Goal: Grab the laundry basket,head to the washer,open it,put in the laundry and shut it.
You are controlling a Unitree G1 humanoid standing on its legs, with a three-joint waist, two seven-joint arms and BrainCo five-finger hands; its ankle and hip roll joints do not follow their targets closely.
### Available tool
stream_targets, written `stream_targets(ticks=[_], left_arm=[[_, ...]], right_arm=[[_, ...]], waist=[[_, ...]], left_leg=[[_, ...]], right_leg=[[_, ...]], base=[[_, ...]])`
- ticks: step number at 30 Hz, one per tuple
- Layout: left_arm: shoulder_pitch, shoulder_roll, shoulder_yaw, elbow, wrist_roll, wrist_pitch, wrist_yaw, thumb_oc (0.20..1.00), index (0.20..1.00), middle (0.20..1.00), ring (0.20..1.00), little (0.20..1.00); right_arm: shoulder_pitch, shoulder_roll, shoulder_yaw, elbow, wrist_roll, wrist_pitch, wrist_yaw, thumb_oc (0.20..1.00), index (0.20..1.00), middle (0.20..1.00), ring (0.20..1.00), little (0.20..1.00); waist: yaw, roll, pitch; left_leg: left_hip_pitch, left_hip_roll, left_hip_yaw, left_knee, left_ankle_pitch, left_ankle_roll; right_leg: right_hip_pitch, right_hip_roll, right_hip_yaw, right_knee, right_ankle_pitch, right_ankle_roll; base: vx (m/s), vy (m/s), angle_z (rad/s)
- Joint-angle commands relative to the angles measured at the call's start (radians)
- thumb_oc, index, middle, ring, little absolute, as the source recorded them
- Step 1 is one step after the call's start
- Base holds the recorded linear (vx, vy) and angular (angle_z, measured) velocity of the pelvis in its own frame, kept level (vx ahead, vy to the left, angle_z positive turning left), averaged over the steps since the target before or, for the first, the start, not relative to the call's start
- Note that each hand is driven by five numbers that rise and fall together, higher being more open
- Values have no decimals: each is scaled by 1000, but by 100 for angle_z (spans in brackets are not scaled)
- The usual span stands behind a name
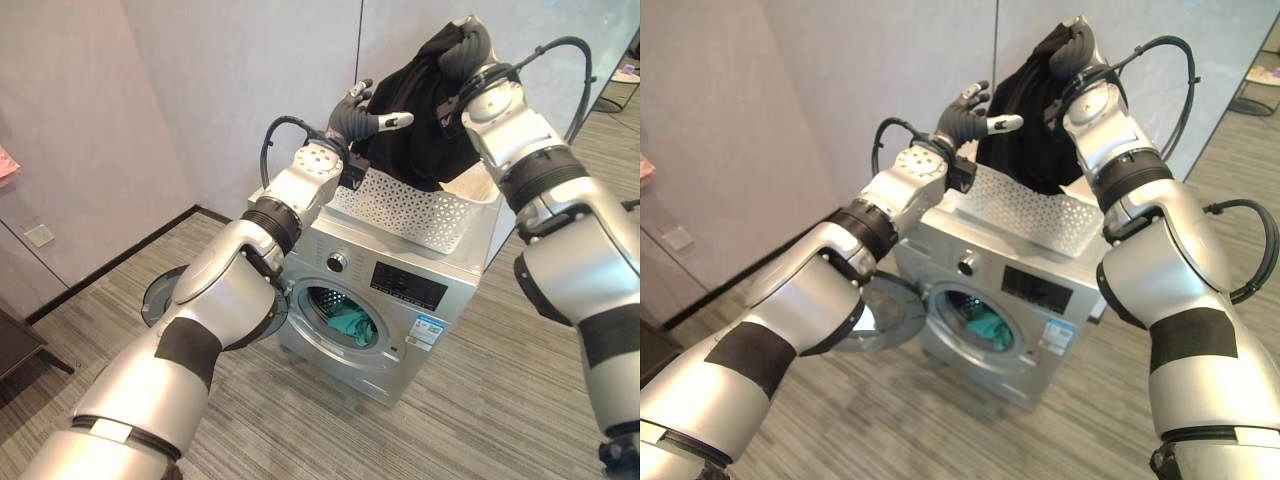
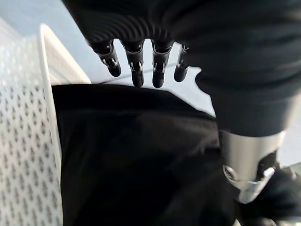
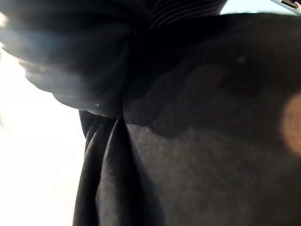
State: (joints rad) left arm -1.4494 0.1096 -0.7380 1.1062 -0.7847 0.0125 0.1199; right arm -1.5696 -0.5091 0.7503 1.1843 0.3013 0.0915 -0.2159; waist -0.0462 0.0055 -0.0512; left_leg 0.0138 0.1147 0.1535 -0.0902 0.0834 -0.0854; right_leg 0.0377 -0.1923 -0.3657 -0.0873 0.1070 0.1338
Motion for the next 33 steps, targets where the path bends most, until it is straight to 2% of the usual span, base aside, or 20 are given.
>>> stream_targets(ticks=[1, 7, 14, 21, 31, 32, 33], left_arm=[[-60, -6, -33, 52, -31, -30, -15, 1000, 1000, 1000, 1000, 1000], [-46, -61, -61, 58, 2, -28, -5, 1000, 1000, 1000, 1000, 1000], [-115, -83, -27, 102, 33, -43, 44, 1000, 1000, 1000, 1000, 1000], [-190, 11, 27, 91, -10, -75, 74, 1000, 1000, 1000, 1000, 1000], [-191, 47, 72, 37, -93, -118, 82, 1000, 1000, 1000, 1000, 1000], [-187, 50, 81, 31, -100, -126, 86, 831, 831, 831, 831, 831], [-182, 51, 93, 26, -105, -134, 88, 404, 404, 404, 404, 404]], right_arm=[[-207, -49, 69, 93, 28, -33, -21, 200, 200, 200, 200, 200], [-211, -23, 44, 97, 116, -53, -20, 200, 200, 200, 200, 200], [-211, 43, 48, 45, 211, -79, -11, 200, 200, 200, 200, 200], [-215, 83, 97, -29, 245, -95, 11, 200, 200, 200, 200, 200], [-171, 129, 86, -80, 254, -118, 8, 200, 200, 200, 200, 200], [-168, 134, 84, -87, 254, -121, 3, 200, 200, 200, 200, 200], [-161, 138, 77, -97, 255, -127, 1, 200, 200, 200, 200, 200]], waist=[[7, 6, -28], [2, 15, -19], [-10, 12, -9], [-34, 16, -1], [-57, 30, 3], [-61, 32, 4], [-65, 34, 6]], left_leg=[[22, 10, -13, 3, -59, -26], [26, 13, 4, 3, -59, -26], [21, 24, 18, 3, -47, -32], [8, 39, 37, 3, -31, -43], [1, 51, 43, 3, -18, -49], [0, 51, 45, 3, -16, -50], [-2, 52, 46, 3, -15, -51]], right_leg=[[37, 12, 21, 13, -72, 35], [27, 10, 38, 9, -67, 36], [10, 19, 53, 13, -69, 33], [-15, 33, 73, 13, -67, 29], [-21, 46, 83, 11, -76, 19], [-23, 47, 84, 11, -76, 18], [-27, 48, 88, 12, -76, 17]], base=[[0, 0, 0], [1, -7, -4], [-1, -29, -12], [-13, -40, -12], [-2, -11, -5], [0, 0, 0], [0, 0, 0]])
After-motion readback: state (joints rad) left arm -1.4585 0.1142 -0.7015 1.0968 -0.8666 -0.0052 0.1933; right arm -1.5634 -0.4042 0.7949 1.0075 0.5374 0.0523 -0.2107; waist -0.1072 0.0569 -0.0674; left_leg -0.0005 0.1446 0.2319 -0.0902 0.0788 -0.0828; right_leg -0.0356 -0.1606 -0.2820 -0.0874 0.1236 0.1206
